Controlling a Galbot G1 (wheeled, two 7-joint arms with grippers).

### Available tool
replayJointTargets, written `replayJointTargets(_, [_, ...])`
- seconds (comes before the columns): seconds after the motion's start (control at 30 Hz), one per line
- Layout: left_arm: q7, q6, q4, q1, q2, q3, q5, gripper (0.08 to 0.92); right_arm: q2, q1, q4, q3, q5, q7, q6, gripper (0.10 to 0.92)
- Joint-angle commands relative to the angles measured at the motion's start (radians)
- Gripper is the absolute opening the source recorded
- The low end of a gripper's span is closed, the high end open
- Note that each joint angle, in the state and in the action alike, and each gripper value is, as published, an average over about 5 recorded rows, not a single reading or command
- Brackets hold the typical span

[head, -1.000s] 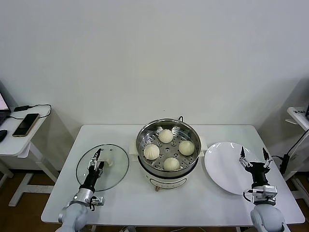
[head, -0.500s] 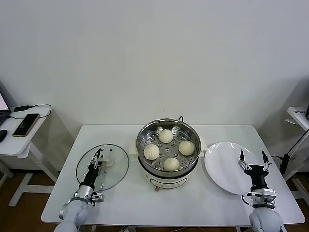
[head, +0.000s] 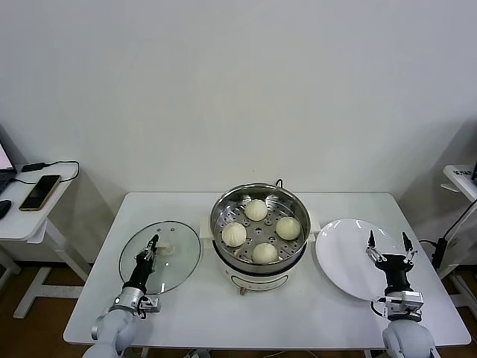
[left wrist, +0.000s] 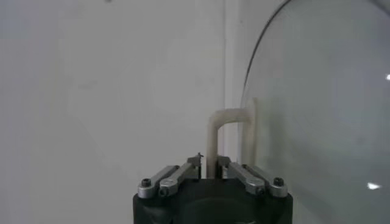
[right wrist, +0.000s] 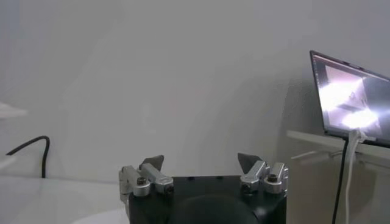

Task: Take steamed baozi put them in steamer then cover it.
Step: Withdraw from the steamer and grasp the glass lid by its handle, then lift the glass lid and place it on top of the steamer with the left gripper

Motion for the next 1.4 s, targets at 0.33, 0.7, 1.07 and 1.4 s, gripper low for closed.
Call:
replayJointTargets(0.33, [0.125,0.122,-0.576,0.091,0.079,-0.054,-0.181,0.19,0.002,0.011,0.0,-0.011,-0.012,0.002,-0.001,0.823])
replayJointTargets(0.7, [0.323,0.324,-0.846,0.065,0.044,0.246,-0.072,0.19,0.003,0.008,-0.001,-0.002,-0.015,0.005,-0.003,0.823])
replayJointTargets(1.07, [0.513,0.561,-0.761,-0.082,-0.061,0.618,0.053,0.19,0.015,0.013,-0.023,0.004,-0.031,0.006,-0.013,0.823])
replayJointTargets(1.4, [0.659,0.632,-0.63,-0.2,-0.137,0.687,0.16,0.19,0.04,0.042,-0.067,-0.01,-0.056,-0.004,-0.027,0.823])
